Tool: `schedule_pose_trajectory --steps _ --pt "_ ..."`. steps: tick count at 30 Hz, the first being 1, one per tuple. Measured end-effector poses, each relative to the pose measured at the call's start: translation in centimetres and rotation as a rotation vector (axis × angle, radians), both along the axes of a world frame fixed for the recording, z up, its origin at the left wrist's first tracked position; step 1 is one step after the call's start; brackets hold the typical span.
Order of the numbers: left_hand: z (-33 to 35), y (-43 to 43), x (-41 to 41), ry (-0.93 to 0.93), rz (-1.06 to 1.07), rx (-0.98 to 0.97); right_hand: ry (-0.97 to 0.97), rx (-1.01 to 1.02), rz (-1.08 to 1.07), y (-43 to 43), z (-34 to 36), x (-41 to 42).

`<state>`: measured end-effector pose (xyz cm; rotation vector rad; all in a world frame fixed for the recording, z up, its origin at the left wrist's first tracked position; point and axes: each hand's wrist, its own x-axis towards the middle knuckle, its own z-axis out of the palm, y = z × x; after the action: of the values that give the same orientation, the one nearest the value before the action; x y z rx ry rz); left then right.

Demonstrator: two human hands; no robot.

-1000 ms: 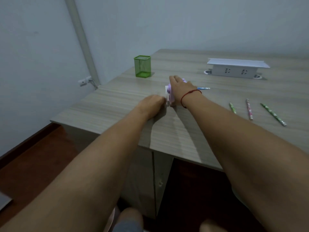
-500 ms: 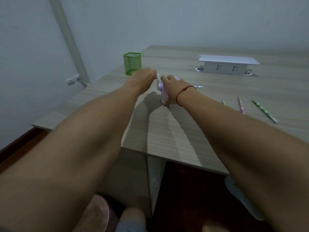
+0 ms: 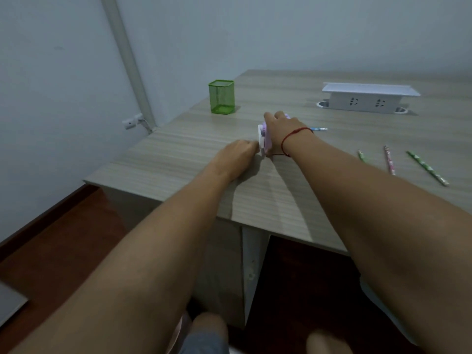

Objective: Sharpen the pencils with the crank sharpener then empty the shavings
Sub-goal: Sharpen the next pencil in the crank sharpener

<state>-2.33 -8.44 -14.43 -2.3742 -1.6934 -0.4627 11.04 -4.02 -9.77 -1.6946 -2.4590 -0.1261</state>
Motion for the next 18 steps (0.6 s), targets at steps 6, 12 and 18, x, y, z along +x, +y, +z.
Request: schedule_pose_trajectory --steps 6,12,18 --pt "1.5 2.6 0.3 0.143 0.09 -0.152 -0.013 0.029 0.044 0.0 -0.2 0.3" --pt "5.4 5.9 0.1 0.193 0.147 -0.007 -0.038 0.012 0.069 0.2 0.2 1.0" --pt "5.0 4.4 -0.6 0.052 0.031 0.207 -0.068 -0.024 0.005 0.1 0.6 0.2"
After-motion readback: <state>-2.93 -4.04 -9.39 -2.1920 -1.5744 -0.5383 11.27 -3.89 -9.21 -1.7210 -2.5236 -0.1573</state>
